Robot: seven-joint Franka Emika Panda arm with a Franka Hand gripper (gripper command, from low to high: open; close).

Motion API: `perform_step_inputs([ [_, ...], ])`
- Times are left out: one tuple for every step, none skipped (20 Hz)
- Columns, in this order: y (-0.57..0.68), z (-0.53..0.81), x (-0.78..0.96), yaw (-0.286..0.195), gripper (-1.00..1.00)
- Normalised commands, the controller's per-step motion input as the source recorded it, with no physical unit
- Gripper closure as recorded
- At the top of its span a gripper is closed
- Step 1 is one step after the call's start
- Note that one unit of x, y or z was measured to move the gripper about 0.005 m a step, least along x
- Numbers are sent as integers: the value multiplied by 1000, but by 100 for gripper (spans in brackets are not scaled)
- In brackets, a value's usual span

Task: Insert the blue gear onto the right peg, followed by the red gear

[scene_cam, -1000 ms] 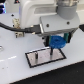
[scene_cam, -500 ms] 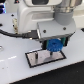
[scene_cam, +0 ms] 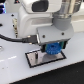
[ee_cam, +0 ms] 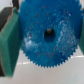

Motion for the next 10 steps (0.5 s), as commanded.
perform_step_inputs([
  [34, -221, 140, 0, 100],
  [14, -157, 201, 0, 100],
  [14, -113, 198, 0, 100],
  [34, -124, 175, 0, 100],
  [67, -108, 146, 0, 100],
  [71, -114, 116, 0, 100],
  [71, -117, 93, 0, 100],
  [33, -190, 39, 0, 100],
  [65, -94, 69, 0, 100],
  [65, -59, 42, 0, 100],
])
